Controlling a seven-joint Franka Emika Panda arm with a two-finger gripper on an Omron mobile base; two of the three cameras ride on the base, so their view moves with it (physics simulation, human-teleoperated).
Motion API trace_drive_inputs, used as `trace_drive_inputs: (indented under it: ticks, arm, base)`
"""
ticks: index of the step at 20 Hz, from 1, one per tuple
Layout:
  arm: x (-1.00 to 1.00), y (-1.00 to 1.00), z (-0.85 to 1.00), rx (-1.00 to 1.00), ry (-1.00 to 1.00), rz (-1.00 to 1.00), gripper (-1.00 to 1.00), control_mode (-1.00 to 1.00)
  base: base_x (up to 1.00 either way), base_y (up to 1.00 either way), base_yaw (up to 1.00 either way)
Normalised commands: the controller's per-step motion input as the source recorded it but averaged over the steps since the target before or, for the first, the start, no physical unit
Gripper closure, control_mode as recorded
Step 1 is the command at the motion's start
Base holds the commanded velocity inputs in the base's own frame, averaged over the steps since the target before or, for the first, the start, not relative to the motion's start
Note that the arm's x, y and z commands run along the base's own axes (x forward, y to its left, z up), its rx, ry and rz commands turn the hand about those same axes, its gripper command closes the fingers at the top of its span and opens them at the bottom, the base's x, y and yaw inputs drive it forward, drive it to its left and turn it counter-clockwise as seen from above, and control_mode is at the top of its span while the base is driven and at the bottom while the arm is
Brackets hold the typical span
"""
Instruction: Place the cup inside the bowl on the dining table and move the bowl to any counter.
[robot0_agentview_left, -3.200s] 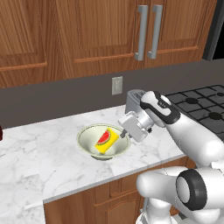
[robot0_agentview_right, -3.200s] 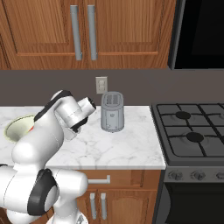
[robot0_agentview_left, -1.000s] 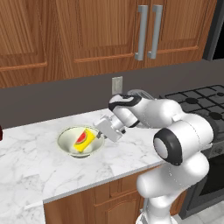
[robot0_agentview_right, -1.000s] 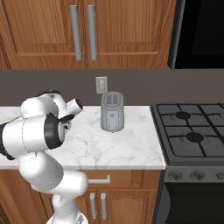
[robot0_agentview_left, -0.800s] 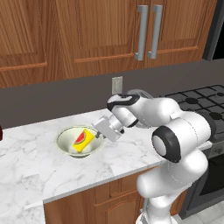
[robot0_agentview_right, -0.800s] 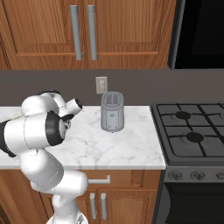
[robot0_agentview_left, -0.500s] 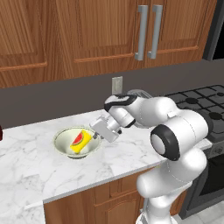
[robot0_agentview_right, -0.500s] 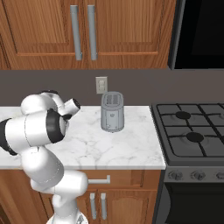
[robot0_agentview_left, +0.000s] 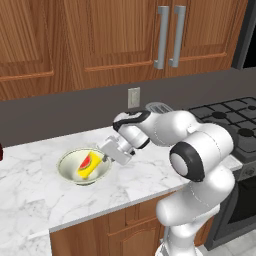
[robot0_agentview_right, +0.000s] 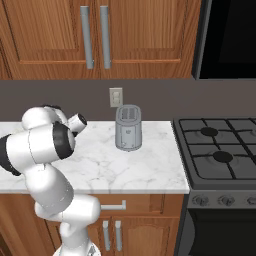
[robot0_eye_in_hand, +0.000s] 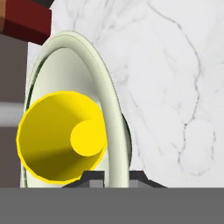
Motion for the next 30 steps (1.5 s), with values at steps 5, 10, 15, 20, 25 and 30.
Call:
trace_drive_inputs:
  ticks: [5, 10, 15, 20, 25, 30]
  arm:
    - [0.01, 0.05, -0.11, -0.03, -0.01, 0.00, 1.00, -1.00]
    - [0.05, 0.05, -0.18, -0.04, 0.00, 0.00, 1.00, -1.00]
    - [0.08, 0.05, -0.19, -0.04, 0.00, 0.00, 1.00, -1.00]
    - [0.02, 0.08, -0.06, -0.02, 0.00, 0.00, 1.00, -1.00]
    - [-0.01, 0.01, 0.00, 0.00, 0.00, 0.00, 1.00, -1.00]
    - [-0.01, 0.06, 0.00, 0.00, 0.00, 0.00, -1.00, -1.00]
  base:
    - [0.00, 0.00, 0.00]
    - [0.00, 0.00, 0.00]
    - [0.00, 0.00, 0.00]
    - [0.00, 0.00, 0.00]
    - [0.00, 0.00, 0.00]
    - [0.00, 0.00, 0.00]
